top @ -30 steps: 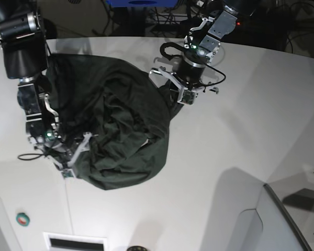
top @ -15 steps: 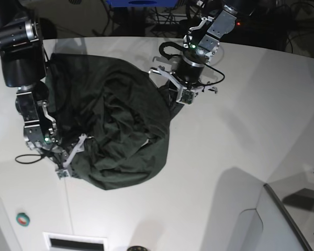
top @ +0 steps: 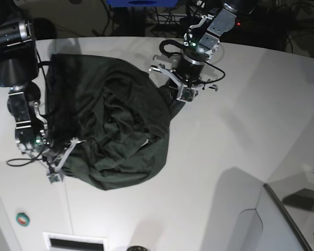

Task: Layout the t-shirt on the table in an organized manner, then fold the t-shirt properly
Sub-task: 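Grasp the shirt with the left gripper beside the right gripper, then lift and drag the shirt with both grippers, then release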

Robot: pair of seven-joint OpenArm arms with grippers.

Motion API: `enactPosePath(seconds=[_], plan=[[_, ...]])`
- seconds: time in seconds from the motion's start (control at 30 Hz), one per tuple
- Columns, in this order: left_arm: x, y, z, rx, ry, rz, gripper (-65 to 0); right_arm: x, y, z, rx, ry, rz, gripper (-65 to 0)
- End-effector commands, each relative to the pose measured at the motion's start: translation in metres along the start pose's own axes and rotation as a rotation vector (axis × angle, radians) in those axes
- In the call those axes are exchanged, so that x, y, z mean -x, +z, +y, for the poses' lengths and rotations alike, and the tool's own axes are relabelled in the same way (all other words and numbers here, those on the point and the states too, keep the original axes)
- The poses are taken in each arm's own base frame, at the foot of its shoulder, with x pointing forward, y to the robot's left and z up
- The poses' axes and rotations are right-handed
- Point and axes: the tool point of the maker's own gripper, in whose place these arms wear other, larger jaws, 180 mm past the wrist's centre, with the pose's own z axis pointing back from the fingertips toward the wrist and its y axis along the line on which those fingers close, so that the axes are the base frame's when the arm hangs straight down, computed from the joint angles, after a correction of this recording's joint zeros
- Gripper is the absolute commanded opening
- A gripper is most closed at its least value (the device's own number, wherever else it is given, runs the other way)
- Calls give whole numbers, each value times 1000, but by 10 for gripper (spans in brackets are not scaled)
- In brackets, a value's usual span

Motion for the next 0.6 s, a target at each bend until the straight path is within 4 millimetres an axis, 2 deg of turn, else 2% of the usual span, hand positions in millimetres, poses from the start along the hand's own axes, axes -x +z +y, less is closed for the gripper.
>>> enactPosePath(seconds=[0.0,0.1,0.17,0.3,0.4,0.5,0.57], plan=[[-14,-2,-1,3,0,-49,-650,-26,9,-9,18,14,-65,-644],[-17,0,8,-3,-11,-58,-650,-41,26,-17,38,46,-101,-644],[-28,0,7,1,-7,-85,-650,-48,35,-17,42,59,-110,-644],[-60,3,13,10,-21,-165,-650,-62,53,-16,52,87,-130,-644],[-87,7,15,21,-31,-232,-650,-74,71,-9,48,109,-171,-644],[-108,8,13,28,-26,-285,-650,-71,75,-6,46,113,-155,-644],[-112,3,12,30,-25,-259,-650,-69,74,-6,44,112,-151,-644]])
